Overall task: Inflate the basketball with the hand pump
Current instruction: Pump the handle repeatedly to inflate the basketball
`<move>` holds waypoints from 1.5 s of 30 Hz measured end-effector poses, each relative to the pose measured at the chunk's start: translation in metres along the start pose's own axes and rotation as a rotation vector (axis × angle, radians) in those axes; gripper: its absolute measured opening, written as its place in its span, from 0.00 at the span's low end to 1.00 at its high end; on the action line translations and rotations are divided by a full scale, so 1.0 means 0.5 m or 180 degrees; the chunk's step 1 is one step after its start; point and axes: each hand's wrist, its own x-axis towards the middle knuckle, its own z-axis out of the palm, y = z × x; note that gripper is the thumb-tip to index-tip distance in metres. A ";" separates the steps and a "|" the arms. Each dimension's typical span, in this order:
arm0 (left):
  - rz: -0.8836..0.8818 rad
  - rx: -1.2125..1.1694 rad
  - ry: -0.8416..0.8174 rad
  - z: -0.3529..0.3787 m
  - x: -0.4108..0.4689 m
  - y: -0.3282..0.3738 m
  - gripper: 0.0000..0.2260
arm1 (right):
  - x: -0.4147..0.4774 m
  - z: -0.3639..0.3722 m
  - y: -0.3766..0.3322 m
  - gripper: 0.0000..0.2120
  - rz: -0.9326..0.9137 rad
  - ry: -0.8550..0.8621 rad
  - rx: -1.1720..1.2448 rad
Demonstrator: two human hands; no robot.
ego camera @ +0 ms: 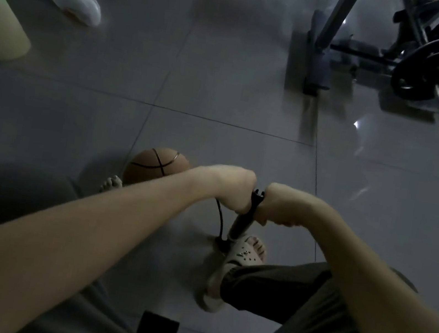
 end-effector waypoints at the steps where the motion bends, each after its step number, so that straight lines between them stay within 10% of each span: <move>1: -0.0014 0.0065 0.0014 0.032 0.013 -0.004 0.07 | 0.022 0.033 0.003 0.06 0.0047 0.0009 -0.0103; 19: -0.0144 0.0188 -0.0232 0.301 0.052 -0.070 0.09 | 0.136 0.284 0.021 0.22 0.0248 -0.0263 -0.0405; 31: 0.0028 0.0077 -0.0183 -0.035 -0.015 -0.004 0.05 | -0.023 -0.032 -0.004 0.08 -0.0112 -0.0015 0.0027; 45: -0.0104 0.0102 0.0007 0.248 0.141 -0.086 0.09 | 0.184 0.205 0.053 0.08 -0.0049 0.0241 -0.0365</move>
